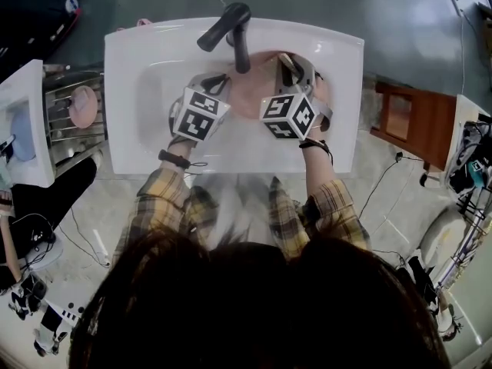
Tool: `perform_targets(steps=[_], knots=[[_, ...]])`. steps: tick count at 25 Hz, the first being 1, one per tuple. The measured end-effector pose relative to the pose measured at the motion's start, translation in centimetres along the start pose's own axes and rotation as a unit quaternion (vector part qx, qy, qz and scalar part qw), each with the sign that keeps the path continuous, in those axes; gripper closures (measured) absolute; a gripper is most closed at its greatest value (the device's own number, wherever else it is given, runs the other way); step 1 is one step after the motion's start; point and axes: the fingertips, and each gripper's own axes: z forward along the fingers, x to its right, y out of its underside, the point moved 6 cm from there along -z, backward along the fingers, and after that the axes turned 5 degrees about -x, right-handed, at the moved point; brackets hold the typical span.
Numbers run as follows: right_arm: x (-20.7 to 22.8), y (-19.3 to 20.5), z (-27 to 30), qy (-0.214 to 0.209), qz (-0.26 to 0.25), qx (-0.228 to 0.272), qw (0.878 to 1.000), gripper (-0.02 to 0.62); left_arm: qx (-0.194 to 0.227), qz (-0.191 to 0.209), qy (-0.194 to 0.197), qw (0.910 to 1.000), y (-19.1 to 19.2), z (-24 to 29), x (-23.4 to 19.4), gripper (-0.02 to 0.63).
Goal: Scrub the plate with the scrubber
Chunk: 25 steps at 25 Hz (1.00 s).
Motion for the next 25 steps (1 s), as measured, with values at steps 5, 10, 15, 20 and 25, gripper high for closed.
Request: perform_targets(steps=[5,10,15,20,25], knots=[[-2.1,-1.7,0.1,-0.024,0.029,0.025,0.999,0.517,0.002,-0.004,-0.002,1.0,-0.2,-0.1,0.1,0.583],[-5.2,-2.0,0.4,-0.072,0.041,0.028,0.996,0.518,-0.007,0.001,-0.006,1.0,0.0,-0.1,0.1,0.584],[-7.0,-1.5,0.4,-0.101,0.01,0.028,0.994,0.518,-0.01,-0.006,-0.008,0.9999,0.3,0.1,0.0,0.584],[-9.4,-0.8,0.3,-0.142,-0.014,0.013,0.99,0.52,-0.014,-0.003,-0.011,0.9998,0.2,0.3,0.1,0.584],[-12.0,1.4,-0.1,-0.191,-0.037,-0.018,0.981,0.52,-0.02,-0.003,-0.015,0.9997,0.8,0.6,-0.1,0.584]])
